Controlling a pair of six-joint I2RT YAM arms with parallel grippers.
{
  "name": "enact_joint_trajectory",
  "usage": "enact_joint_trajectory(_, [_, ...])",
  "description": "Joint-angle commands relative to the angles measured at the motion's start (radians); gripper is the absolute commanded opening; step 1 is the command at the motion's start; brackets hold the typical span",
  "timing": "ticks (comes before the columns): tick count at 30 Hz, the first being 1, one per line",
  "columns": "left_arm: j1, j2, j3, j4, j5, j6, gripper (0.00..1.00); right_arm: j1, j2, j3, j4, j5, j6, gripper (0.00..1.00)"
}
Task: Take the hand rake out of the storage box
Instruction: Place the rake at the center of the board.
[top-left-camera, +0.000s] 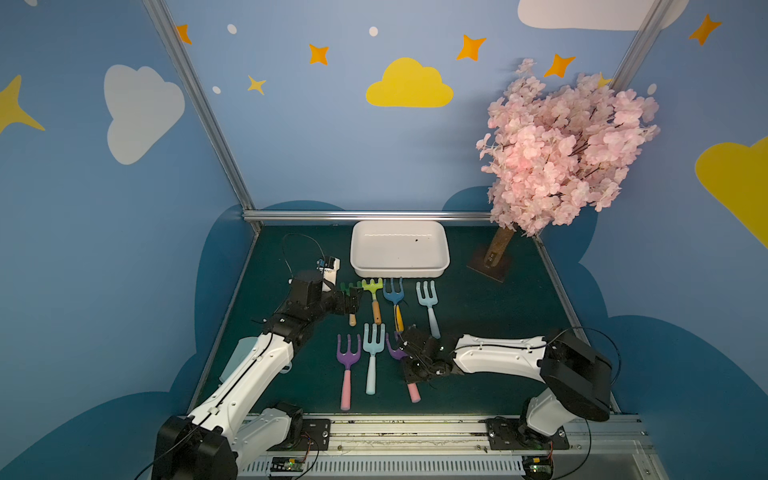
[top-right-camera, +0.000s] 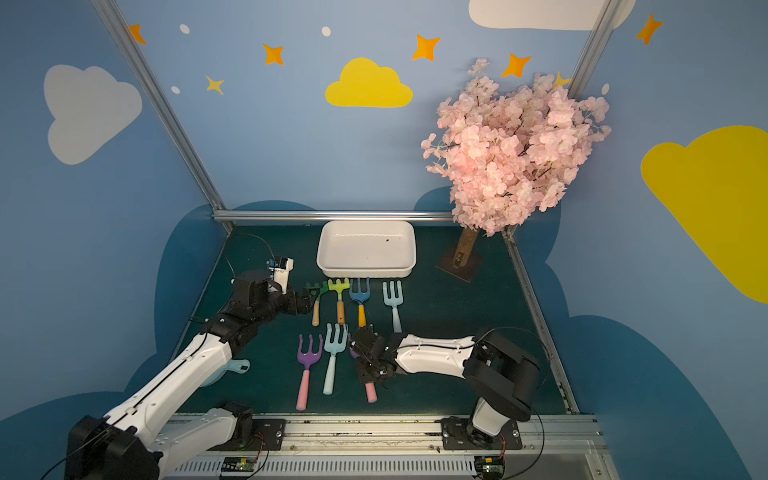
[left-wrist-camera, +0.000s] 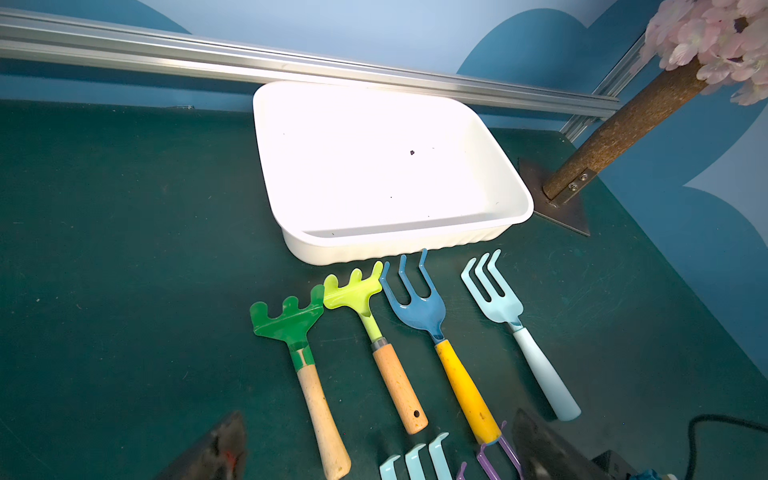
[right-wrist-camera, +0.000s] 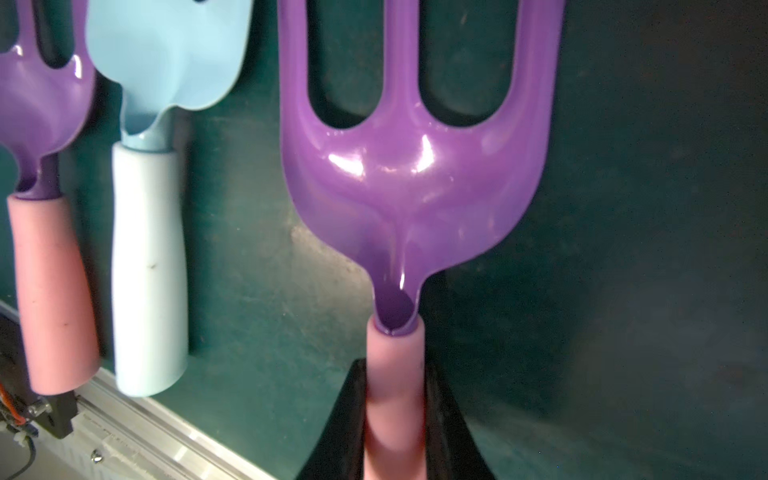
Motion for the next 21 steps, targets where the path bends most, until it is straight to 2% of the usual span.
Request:
enact_joint_trajectory(1, [0.003, -0.002, -0.014, 0.014, 0.011, 0.007, 1.00, 0.014, 0.008, -0.048, 0.058, 0.029, 0.092, 0.17])
enact_joint_trajectory(5, [0.004, -0.002, -0.022, 0.019, 0.014, 0.007, 1.00, 0.027, -0.005, -0.041, 0.063, 0.039, 0.103, 0.36])
enact_joint_trajectory(12, [0.005, -0.002, -0.027, 0.024, 0.029, 0.006, 1.00, 0.070, -0.047, -0.044, 0.091, 0.033, 0.086, 0.38])
enact_joint_trajectory(21, [0.004, -0.010, -0.042, 0.033, 0.045, -0.002, 1.00, 0.119, -0.029, -0.017, 0.059, 0.009, 0.099, 0.38])
